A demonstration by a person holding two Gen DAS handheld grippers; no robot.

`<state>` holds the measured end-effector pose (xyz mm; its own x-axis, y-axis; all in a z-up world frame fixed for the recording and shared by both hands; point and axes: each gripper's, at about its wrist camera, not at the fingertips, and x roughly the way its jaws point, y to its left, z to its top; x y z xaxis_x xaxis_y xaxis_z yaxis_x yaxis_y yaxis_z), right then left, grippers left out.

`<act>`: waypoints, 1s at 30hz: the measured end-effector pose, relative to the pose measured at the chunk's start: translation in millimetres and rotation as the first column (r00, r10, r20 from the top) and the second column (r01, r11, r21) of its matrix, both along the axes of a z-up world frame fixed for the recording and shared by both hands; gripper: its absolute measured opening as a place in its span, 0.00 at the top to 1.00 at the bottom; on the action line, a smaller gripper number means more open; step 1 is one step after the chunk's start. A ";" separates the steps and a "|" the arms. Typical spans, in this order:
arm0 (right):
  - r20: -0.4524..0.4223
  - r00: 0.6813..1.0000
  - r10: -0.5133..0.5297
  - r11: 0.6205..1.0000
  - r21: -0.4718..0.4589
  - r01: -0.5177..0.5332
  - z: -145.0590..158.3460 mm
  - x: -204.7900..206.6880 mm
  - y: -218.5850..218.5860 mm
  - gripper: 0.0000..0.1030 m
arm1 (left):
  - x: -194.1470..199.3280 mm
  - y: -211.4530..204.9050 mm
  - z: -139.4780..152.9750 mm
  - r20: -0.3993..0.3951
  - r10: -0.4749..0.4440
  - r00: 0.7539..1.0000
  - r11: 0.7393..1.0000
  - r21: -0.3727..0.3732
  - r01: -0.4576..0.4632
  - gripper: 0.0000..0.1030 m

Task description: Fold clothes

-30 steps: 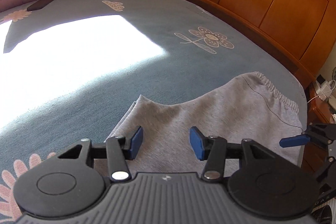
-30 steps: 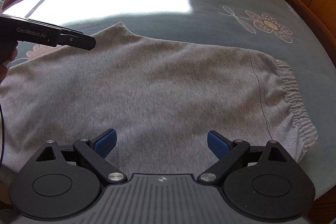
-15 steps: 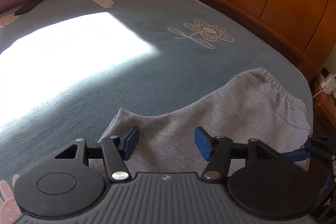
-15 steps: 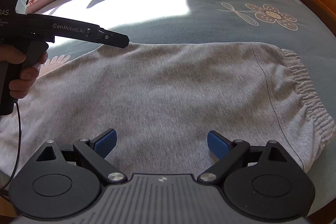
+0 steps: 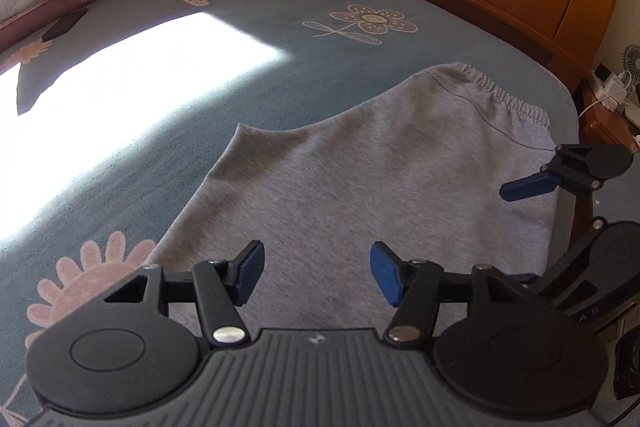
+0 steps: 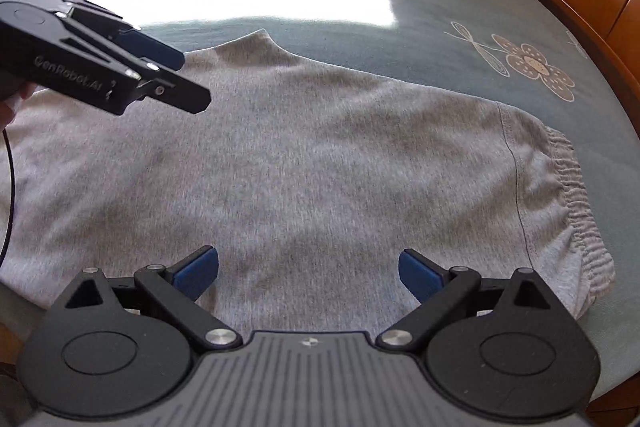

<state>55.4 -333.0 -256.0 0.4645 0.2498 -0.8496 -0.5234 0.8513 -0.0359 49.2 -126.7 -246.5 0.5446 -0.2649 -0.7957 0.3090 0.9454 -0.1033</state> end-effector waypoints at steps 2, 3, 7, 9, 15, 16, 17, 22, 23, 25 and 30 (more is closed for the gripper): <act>-0.006 1.000 -0.030 0.999 0.013 0.030 0.4 1.6 2.7 0.04 | -15.6 7.2 -8.5 -0.032 0.040 0.999 0.999 0.014 -0.039 0.42; -0.013 0.999 -0.037 0.999 0.018 0.038 0.2 1.4 4.4 0.04 | -24.5 12.5 -12.1 -0.045 0.060 0.997 0.998 0.019 -0.060 0.42; -0.028 1.000 -0.004 1.000 -0.016 0.004 -0.4 -5.4 13.7 0.04 | -49.9 32.5 -20.3 -0.091 0.125 0.988 0.992 0.041 -0.122 0.42; -0.019 1.000 0.018 0.999 -0.037 -0.018 2.0 -9.6 19.5 0.04 | -55.6 48.1 -12.9 -0.112 0.182 0.977 0.983 0.029 -0.180 0.43; -0.008 0.999 0.040 0.999 -0.010 -0.041 16.1 -13.5 47.3 0.04 | -69.4 95.5 25.2 0.033 0.415 0.909 0.891 0.187 -0.413 0.54; -0.008 0.999 0.047 0.999 0.000 -0.047 17.9 -13.9 53.1 0.04 | -70.8 99.8 26.7 0.056 0.445 0.894 0.862 0.246 -0.444 0.64; -0.008 0.998 0.055 0.998 0.010 -0.055 19.5 -14.6 59.0 0.04 | -72.0 104.3 27.3 0.077 0.471 0.878 0.830 0.299 -0.472 0.68; 0.020 0.993 0.113 0.993 0.030 -0.114 32.1 -19.5 85.2 0.04 | -65.6 151.0 27.2 0.079 0.634 0.769 0.689 0.395 -0.608 0.68; 0.024 0.992 0.120 0.992 0.029 -0.121 33.8 -20.3 88.3 0.04 | -61.7 162.5 26.4 0.064 0.667 0.742 0.663 0.403 -0.631 0.68; 0.026 0.991 0.132 0.991 0.029 -0.133 35.9 -21.1 93.3 0.04 | -51.7 175.3 23.0 0.036 0.699 0.714 0.640 0.413 -0.648 0.67; 0.019 0.992 0.122 0.992 0.039 -0.123 36.6 -25.0 97.2 0.04 | -22.2 183.0 -1.0 -0.037 0.748 0.663 0.586 0.506 -0.633 0.65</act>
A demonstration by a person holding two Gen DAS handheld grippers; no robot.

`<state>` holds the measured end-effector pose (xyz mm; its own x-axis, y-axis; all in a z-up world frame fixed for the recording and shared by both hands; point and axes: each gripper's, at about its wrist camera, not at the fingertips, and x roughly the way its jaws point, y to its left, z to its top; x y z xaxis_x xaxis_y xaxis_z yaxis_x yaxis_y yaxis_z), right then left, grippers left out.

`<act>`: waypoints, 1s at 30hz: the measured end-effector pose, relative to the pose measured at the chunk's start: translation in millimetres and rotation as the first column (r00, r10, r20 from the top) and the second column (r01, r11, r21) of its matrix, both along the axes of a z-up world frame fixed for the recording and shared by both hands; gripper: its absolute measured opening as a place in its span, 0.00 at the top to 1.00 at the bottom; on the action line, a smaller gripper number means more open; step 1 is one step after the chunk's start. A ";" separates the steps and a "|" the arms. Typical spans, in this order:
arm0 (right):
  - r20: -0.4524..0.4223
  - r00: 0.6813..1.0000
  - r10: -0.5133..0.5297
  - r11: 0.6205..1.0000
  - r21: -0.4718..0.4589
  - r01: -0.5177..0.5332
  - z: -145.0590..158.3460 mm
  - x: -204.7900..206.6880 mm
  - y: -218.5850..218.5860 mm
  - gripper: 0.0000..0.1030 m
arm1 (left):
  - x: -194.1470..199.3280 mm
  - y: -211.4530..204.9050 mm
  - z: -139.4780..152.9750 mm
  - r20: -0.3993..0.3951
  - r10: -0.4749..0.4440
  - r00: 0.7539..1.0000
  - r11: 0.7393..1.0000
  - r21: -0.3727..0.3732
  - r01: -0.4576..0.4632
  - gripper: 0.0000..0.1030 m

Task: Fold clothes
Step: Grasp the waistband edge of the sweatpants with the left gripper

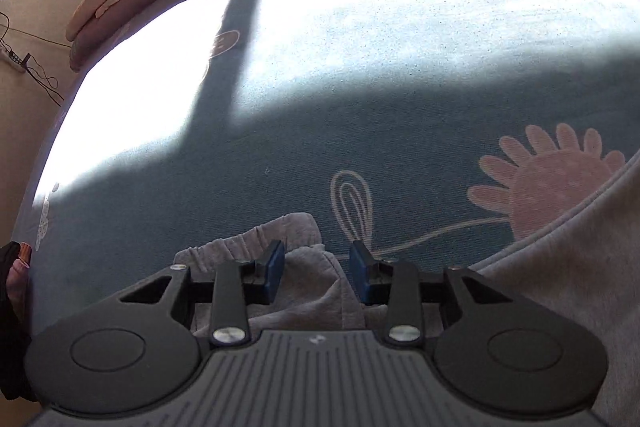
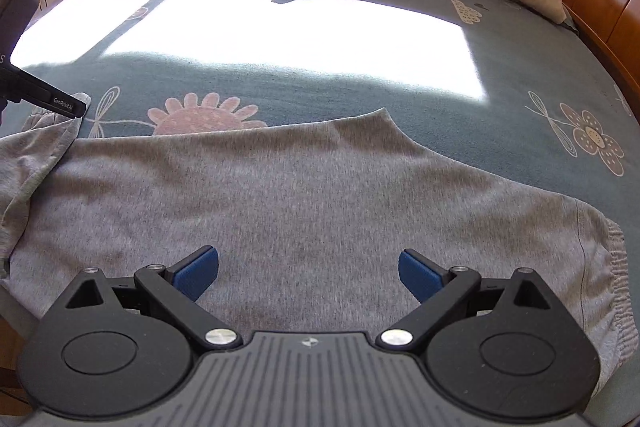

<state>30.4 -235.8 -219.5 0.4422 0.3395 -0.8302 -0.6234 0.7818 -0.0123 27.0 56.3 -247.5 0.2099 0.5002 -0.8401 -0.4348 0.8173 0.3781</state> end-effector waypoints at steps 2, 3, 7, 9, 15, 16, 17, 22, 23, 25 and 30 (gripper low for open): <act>-0.002 1.000 -0.002 1.000 0.006 0.002 0.2 -1.0 -1.4 0.04 | 7.0 -1.2 -9.5 -0.049 0.031 0.998 0.999 0.010 -0.030 0.62; -0.001 1.000 -0.003 1.000 0.006 0.003 0.3 -0.9 -2.6 0.04 | 9.3 -2.1 -14.1 -0.074 0.050 0.996 0.999 0.018 -0.049 0.62; -0.003 1.000 -0.025 1.000 0.013 0.025 -0.6 3.0 -10.7 0.04 | 12.7 -3.2 -20.2 -0.108 0.107 0.988 0.994 0.024 -0.105 0.62; -0.006 0.999 -0.045 0.999 0.015 0.045 -1.1 7.1 -16.0 0.04 | 13.7 -2.8 -20.9 -0.106 0.123 0.987 0.992 0.020 -0.122 0.65; 0.011 0.997 -0.082 0.996 0.027 0.082 4.2 19.5 -29.6 0.04 | -1.7 9.5 -5.1 -0.074 0.160 0.984 0.984 -0.067 -0.165 0.96; 0.016 0.996 -0.083 0.996 0.028 0.082 4.9 21.5 -30.8 0.04 | -8.1 12.1 0.6 -0.064 0.161 0.985 0.982 -0.085 -0.166 0.96; 0.018 0.996 -0.082 0.996 0.030 0.082 5.4 23.1 -31.5 0.04 | -17.2 14.7 9.6 -0.051 0.159 0.986 0.981 -0.100 -0.164 0.97; 0.010 0.998 -0.069 0.997 0.026 0.069 3.8 24.5 -24.2 0.04 | -61.7 29.5 49.9 -0.024 0.130 0.991 0.988 -0.079 -0.131 0.97; 0.010 0.998 -0.061 0.998 0.027 0.060 4.0 23.4 -20.2 0.04 | -69.9 33.2 56.4 -0.033 0.128 0.991 0.989 -0.076 -0.130 0.96; 0.007 0.999 -0.037 0.999 0.030 0.036 5.2 20.8 -9.8 0.04 | -86.8 40.4 65.4 -0.042 0.135 0.990 0.988 -0.074 -0.138 0.96; 0.021 0.999 0.038 0.999 0.026 -0.038 9.7 11.5 21.1 0.04 | -128.7 62.6 76.1 -0.068 0.154 0.986 0.986 -0.050 -0.158 0.96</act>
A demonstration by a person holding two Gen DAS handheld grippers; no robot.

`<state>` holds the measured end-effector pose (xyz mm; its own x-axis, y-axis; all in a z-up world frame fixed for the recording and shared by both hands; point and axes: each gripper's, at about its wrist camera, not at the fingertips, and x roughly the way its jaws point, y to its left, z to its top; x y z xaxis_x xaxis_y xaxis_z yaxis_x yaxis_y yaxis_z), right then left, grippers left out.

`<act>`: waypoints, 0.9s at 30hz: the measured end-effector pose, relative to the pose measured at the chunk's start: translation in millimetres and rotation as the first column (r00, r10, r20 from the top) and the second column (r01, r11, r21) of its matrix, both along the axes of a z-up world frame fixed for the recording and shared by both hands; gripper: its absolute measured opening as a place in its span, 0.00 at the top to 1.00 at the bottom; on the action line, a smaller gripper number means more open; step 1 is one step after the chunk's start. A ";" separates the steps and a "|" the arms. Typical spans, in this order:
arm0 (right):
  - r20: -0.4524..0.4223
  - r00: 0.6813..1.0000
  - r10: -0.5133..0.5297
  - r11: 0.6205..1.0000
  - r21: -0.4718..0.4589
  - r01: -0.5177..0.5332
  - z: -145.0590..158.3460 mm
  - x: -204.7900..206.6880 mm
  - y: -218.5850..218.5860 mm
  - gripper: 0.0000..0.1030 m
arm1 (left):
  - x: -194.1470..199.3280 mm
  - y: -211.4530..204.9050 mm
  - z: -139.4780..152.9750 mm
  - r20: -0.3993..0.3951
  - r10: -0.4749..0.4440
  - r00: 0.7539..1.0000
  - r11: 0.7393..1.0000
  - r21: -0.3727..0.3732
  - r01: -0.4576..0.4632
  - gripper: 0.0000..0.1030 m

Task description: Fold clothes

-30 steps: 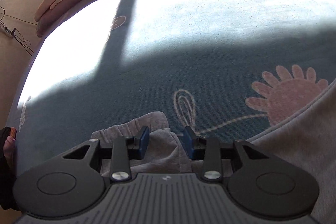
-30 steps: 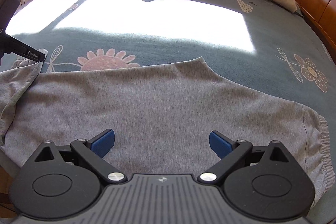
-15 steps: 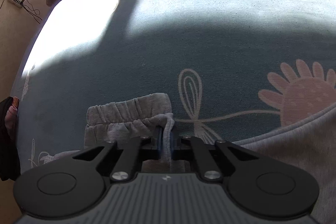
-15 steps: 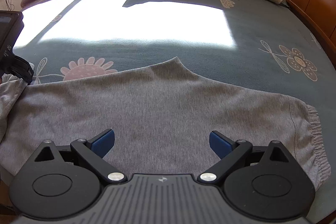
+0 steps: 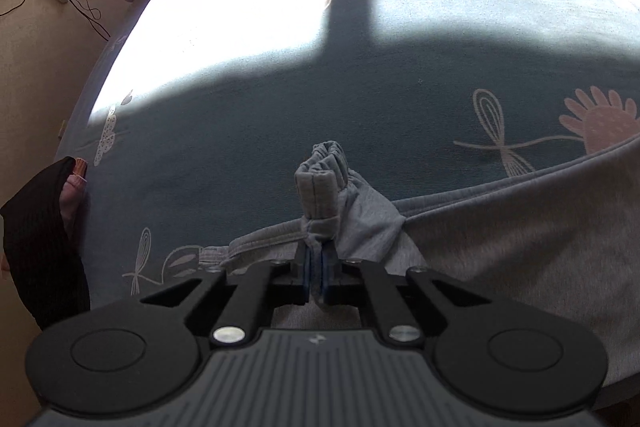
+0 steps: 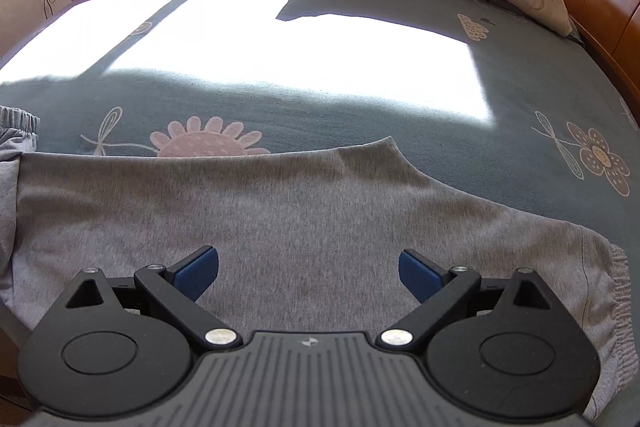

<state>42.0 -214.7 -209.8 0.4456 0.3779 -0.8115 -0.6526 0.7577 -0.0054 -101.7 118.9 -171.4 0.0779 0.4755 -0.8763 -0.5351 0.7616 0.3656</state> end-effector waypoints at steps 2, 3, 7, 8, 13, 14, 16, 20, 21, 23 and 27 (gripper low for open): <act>-0.002 1.000 0.026 1.000 -0.001 -0.026 1.1 -3.3 12.6 0.04 | -13.8 7.8 1.1 -0.002 0.014 1.000 1.000 0.005 -0.014 0.96; -0.001 0.999 0.036 0.999 -0.003 -0.036 1.4 -5.3 17.7 0.04 | -21.5 12.8 1.2 -0.003 0.022 1.000 1.000 0.009 -0.022 0.96; -0.004 0.997 0.082 0.997 -0.012 -0.082 1.7 -15.4 39.8 0.04 | -49.6 26.1 3.6 -0.001 0.049 0.999 0.998 0.026 -0.048 0.96; -0.006 0.996 0.093 0.996 -0.015 -0.093 1.5 -18.0 44.9 0.04 | -55.1 28.0 1.5 -0.010 0.051 0.999 0.998 0.028 -0.050 0.96; -0.007 0.989 0.145 0.989 -0.025 -0.145 2.3 -30.8 67.6 0.04 | -86.4 40.4 -8.2 -0.042 0.087 0.995 0.996 0.010 -0.087 0.96; -0.009 0.988 0.154 0.988 -0.025 -0.155 2.9 -32.9 72.2 0.04 | -90.8 42.0 -10.1 -0.043 0.096 0.994 0.995 -0.003 -0.096 0.95; -0.008 0.985 0.173 0.985 -0.028 -0.173 3.3 -36.8 80.3 0.04 | -99.5 45.1 -14.1 -0.045 0.113 0.993 0.993 -0.028 -0.115 0.94; -0.019 0.979 0.202 0.978 -0.039 -0.203 0.3 -44.1 97.2 0.04 | -115.0 49.6 -30.7 -0.044 0.113 0.993 0.989 -0.091 -0.117 0.86; -0.024 0.978 0.208 0.977 -0.042 -0.209 -0.4 -45.8 100.7 0.04 | -119.1 51.6 -32.7 -0.036 0.123 0.992 0.986 -0.112 -0.126 0.86; -0.026 0.974 0.224 0.973 -0.047 -0.225 -0.5 -49.8 107.2 0.04 | -127.1 55.6 -36.5 -0.023 0.143 0.990 0.977 -0.154 -0.145 0.86; -0.023 0.965 0.261 0.964 -0.055 -0.262 1.5 -56.4 120.0 0.04 | -152.0 64.4 -27.8 0.039 0.199 0.979 0.950 -0.254 -0.183 0.78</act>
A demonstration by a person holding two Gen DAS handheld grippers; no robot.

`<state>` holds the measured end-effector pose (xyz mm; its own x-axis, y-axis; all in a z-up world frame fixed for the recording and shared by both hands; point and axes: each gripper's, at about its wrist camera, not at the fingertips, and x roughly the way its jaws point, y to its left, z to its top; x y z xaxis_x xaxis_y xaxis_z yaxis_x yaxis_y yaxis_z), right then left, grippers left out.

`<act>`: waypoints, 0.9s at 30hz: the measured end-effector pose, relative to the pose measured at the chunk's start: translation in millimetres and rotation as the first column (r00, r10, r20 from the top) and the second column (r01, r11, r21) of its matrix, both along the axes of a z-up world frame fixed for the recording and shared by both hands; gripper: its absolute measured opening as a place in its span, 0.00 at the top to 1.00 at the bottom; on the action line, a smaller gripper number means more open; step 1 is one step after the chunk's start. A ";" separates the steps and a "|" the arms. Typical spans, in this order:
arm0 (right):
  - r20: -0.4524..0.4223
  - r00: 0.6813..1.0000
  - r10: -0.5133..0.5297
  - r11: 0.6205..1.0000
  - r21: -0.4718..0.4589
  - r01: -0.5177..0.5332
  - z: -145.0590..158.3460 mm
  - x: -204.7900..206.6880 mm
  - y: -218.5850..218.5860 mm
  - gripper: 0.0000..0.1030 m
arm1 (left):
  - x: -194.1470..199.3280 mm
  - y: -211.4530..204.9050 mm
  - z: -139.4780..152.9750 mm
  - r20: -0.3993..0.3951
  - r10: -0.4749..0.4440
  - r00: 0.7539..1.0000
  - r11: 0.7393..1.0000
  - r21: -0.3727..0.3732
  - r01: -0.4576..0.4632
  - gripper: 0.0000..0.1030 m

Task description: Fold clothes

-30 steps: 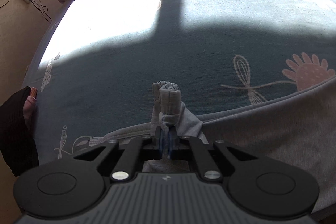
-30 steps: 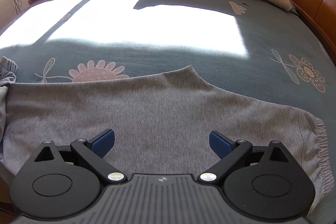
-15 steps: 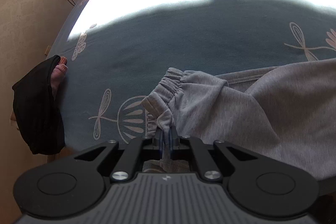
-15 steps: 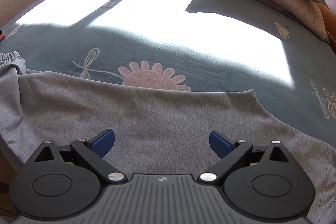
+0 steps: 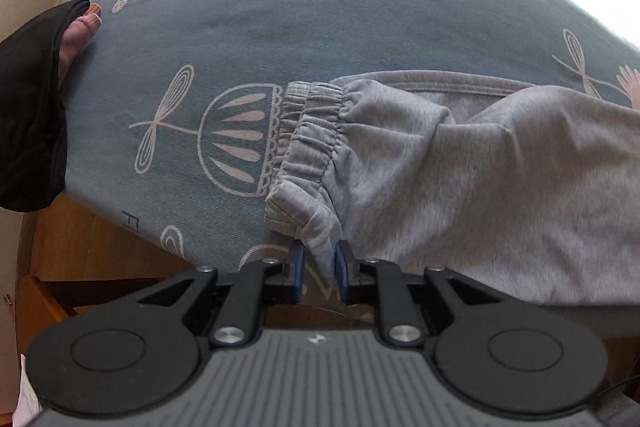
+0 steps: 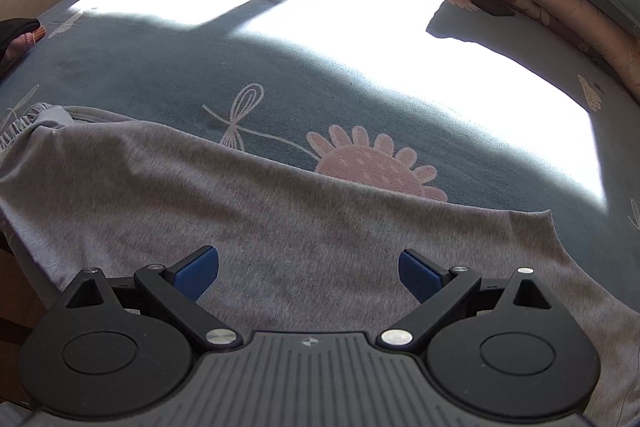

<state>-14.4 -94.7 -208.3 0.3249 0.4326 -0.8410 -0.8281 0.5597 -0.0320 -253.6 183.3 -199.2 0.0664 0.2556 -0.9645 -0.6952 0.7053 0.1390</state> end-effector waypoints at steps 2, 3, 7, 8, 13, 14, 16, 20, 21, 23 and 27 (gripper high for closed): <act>0.003 1.000 0.014 1.000 0.001 -0.014 1.2 -1.7 7.7 0.04 | -7.6 5.9 4.7 0.002 0.001 1.000 1.000 -0.021 -0.001 0.72; 0.003 1.000 0.020 1.000 0.002 -0.020 2.0 -2.4 11.7 0.04 | -11.2 9.1 7.1 0.004 -0.002 1.000 0.999 -0.033 0.002 0.72; 0.010 0.999 0.039 0.999 0.018 -0.039 6.2 -6.0 28.2 0.04 | -22.3 30.0 22.9 0.083 0.003 0.997 1.000 -0.011 -0.002 0.72; 0.012 0.999 0.045 0.999 0.023 -0.046 6.8 -7.5 32.2 0.04 | -23.4 35.5 27.2 0.114 -0.001 0.993 1.000 0.005 0.001 0.72; 0.015 0.997 0.080 0.996 0.029 -0.080 5.7 -16.7 50.9 0.04 | 3.1 71.8 20.1 0.274 -0.122 0.954 0.990 0.095 0.100 0.73; 0.015 0.996 0.087 0.996 0.030 -0.087 5.5 -19.2 54.3 0.04 | 9.5 79.0 13.3 0.298 -0.144 0.944 0.988 0.098 0.120 0.74; 0.014 0.995 0.100 0.994 0.034 -0.100 5.0 -23.9 60.9 0.04 | 18.1 86.0 2.2 0.325 -0.205 0.923 0.978 0.115 0.177 0.74; 0.008 0.994 0.112 0.993 0.036 -0.112 1.4 -29.7 71.4 0.04 | 22.4 93.0 -25.6 0.351 -0.293 0.889 0.956 0.105 0.274 0.74; 0.005 0.994 0.113 0.993 0.038 -0.113 0.0 -30.8 73.7 0.04 | 21.5 95.4 -32.0 0.358 -0.290 0.887 0.957 0.093 0.275 0.74; -0.001 0.994 0.111 0.993 0.043 -0.111 -3.1 -32.6 78.5 0.04 | 19.7 98.1 -42.6 0.371 -0.294 0.881 0.954 0.064 0.292 0.74; -0.012 0.994 0.110 0.993 0.044 -0.110 -9.2 -35.7 88.3 0.04 | 16.4 95.3 -46.9 0.403 -0.339 0.850 0.936 0.051 0.349 0.74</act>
